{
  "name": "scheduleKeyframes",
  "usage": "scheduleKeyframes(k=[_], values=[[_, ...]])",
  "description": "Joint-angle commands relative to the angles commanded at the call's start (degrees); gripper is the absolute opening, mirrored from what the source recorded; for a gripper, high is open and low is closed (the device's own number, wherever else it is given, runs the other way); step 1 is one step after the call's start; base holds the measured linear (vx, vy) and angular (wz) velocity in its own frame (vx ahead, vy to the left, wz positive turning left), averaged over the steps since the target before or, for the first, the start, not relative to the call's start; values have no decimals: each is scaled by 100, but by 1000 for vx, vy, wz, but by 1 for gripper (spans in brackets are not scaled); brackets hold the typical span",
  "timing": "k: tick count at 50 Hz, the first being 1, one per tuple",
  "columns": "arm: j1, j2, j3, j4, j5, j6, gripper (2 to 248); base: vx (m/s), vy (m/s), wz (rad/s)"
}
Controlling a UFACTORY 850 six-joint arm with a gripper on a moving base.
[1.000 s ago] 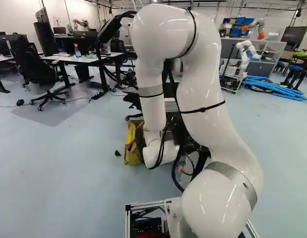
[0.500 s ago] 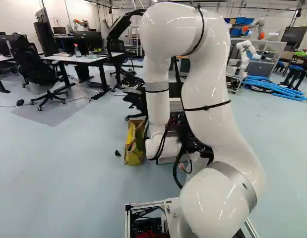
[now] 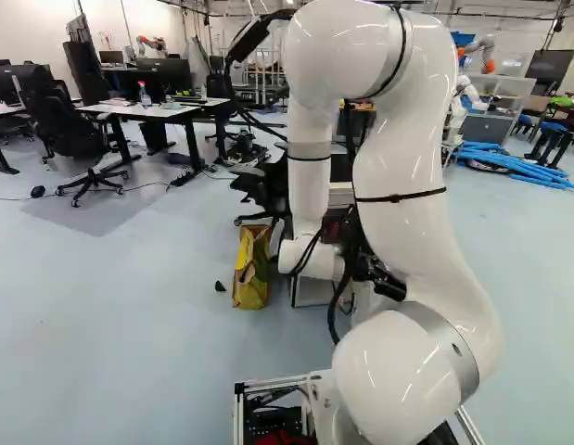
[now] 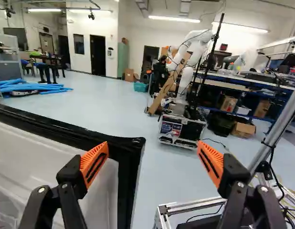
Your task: Grab a drink from the fridge
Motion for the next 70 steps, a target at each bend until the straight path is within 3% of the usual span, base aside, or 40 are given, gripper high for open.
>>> scheduleKeyframes(k=[27,52,70], values=[[-1072,188,-571,0,-22,0,247,0,0,0],[-2077,180,-1175,0,-323,0,247,0,0,0],[-2674,108,-1590,0,-390,0,247,0,0,0]])
